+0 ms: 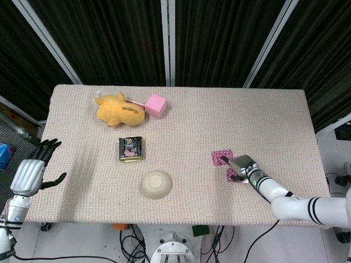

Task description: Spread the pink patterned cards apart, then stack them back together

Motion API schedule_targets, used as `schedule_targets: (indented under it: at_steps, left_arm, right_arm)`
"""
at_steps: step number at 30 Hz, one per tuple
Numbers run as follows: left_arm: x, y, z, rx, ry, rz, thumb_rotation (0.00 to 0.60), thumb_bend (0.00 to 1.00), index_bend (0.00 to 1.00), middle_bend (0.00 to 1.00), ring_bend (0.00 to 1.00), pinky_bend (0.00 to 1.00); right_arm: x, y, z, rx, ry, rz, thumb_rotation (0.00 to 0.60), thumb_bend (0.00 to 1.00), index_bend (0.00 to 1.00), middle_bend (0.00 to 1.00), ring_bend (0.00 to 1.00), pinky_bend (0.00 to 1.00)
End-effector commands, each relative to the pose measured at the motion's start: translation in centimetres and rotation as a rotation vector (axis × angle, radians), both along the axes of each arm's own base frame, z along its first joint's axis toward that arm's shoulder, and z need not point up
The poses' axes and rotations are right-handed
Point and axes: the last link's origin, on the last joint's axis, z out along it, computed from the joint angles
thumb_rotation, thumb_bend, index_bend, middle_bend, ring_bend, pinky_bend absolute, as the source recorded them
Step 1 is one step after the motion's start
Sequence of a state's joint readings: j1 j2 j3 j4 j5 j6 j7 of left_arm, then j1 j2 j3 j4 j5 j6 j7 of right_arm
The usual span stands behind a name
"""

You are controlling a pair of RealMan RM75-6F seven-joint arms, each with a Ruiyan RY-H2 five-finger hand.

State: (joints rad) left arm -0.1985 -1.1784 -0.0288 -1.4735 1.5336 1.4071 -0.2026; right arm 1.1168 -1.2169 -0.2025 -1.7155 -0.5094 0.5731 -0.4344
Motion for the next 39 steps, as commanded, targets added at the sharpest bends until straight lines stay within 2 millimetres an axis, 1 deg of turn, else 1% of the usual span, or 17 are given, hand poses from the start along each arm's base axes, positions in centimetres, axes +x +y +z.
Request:
schedule_targets:
  at_steps: [1, 16, 27, 29, 32, 36, 39]
  left_arm:
    - [0.0, 0.0, 0.0, -0.002, 0.0, 0.0, 0.543, 0.23, 0.09, 0.05, 0.03, 0.2]
    - [0.3, 0.3, 0.0, 0.001, 0.003, -0.006, 0.54, 0.23, 0.09, 0.05, 0.03, 0.2]
    - [0.5, 0.2, 0.1, 0.003, 0.007, -0.007, 0.541, 0.23, 0.09, 0.05, 0.03, 0.2]
    - [0.4, 0.2, 0.2, 0.004, 0.007, -0.007, 0.542, 0.23, 0.09, 0.05, 0.03, 0.2]
    - [0.4, 0.1, 0.2, 0.006, 0.007, -0.007, 0.539, 0.23, 0.09, 0.05, 0.03, 0.2]
    - [0.4, 0.0, 0.3, 0.011, 0.006, -0.006, 0.541, 0.23, 0.09, 0.05, 0.03, 0.2]
    - [0.4, 0.0, 0.4, 0.014, 0.005, -0.008, 0.542, 0.23, 0.09, 0.05, 0.03, 0.2]
  right_arm:
    - [-0.4, -0.1, 0.3, -0.011, 0.013, -0.011, 0.59, 1.0, 0.0, 1.0, 0.92, 0.91]
    - [-4.0, -0.2, 2.5, -0.055, 0.081, -0.115, 0.59, 1.0, 0.0, 1.0, 0.92, 0.91]
    - [-5.8, 0.4, 4.0, -0.079, 0.124, -0.162, 0.589, 1.0, 0.0, 1.0, 0.92, 0.91]
    - [-5.9, 0.4, 4.3, -0.09, 0.12, -0.163, 0.59, 1.0, 0.0, 1.0, 0.92, 0.91]
    - [-5.4, 0.3, 4.8, -0.125, 0.087, -0.149, 0.59, 1.0, 0.0, 1.0, 0.92, 0.91]
    - [-3.9, 0.7, 6.4, -0.198, 0.009, -0.091, 0.576, 1.0, 0.0, 1.0, 0.92, 0.91]
    - [-2.7, 1.1, 7.8, -0.26, -0.049, -0.032, 0.56, 1.0, 0.02, 1.0, 0.9, 0.9]
